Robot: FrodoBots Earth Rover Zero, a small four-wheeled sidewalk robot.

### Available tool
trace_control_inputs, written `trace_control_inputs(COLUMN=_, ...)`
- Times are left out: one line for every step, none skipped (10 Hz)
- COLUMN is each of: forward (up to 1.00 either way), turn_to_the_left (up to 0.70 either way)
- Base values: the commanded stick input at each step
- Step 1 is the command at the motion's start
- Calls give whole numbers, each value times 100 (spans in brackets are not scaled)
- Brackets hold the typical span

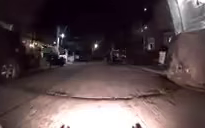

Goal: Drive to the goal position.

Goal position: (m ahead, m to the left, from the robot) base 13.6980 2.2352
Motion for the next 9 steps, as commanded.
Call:
trace_control_inputs(forward=85, turn_to_the_left=0)
trace_control_inputs(forward=85, turn_to_the_left=0)
trace_control_inputs(forward=85, turn_to_the_left=0)
trace_control_inputs(forward=85, turn_to_the_left=0)
trace_control_inputs(forward=85, turn_to_the_left=-1)
trace_control_inputs(forward=85, turn_to_the_left=-19)
trace_control_inputs(forward=85, turn_to_the_left=-34)
trace_control_inputs(forward=85, turn_to_the_left=-34)
trace_control_inputs(forward=85, turn_to_the_left=-1)
